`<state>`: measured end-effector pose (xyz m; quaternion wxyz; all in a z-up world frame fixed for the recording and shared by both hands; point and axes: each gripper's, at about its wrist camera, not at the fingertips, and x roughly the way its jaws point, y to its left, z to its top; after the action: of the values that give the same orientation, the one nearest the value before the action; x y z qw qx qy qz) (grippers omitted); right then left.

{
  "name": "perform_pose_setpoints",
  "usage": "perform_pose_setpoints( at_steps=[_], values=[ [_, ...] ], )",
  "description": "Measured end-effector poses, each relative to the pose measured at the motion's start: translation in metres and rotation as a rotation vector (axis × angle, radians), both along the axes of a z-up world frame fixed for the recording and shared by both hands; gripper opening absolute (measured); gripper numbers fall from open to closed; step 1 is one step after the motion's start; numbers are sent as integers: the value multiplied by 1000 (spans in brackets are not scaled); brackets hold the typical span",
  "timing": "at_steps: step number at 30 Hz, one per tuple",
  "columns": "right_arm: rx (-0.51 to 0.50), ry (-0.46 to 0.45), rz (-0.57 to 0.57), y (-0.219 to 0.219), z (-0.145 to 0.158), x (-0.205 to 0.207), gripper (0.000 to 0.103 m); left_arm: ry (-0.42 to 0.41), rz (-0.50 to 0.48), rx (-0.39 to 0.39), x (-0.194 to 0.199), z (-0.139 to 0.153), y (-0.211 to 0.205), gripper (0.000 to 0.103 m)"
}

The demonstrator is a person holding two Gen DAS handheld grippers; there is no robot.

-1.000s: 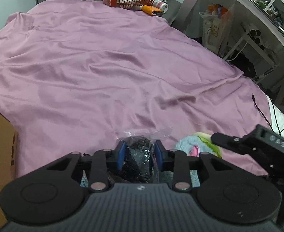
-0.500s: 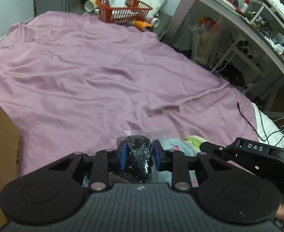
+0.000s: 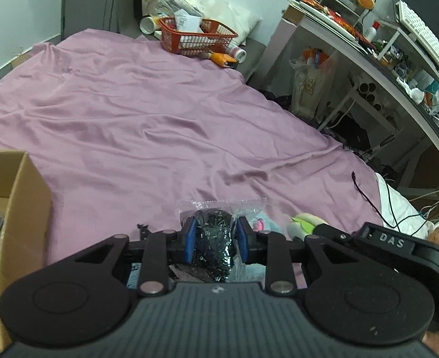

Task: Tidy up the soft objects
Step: 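Carry the black bag and burger toy with both tools over the box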

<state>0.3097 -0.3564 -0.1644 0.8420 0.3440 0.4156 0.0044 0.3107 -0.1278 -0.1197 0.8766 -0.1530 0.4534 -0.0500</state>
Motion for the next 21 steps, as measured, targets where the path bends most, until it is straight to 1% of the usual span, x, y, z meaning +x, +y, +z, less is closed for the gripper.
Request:
perform_pose_setpoints(
  at_steps=[6,12,21],
  values=[
    [-92,-40,33,20,15,-14,34,-15,11,-6,-16,11,12,28],
    [-150,-83,87,45,29,-24,34,-46,23,-3,-31,26,30,28],
    [-261,-159,203,93,51,-39,34,-68,78,-5,-56,40,73,28]
  ],
)
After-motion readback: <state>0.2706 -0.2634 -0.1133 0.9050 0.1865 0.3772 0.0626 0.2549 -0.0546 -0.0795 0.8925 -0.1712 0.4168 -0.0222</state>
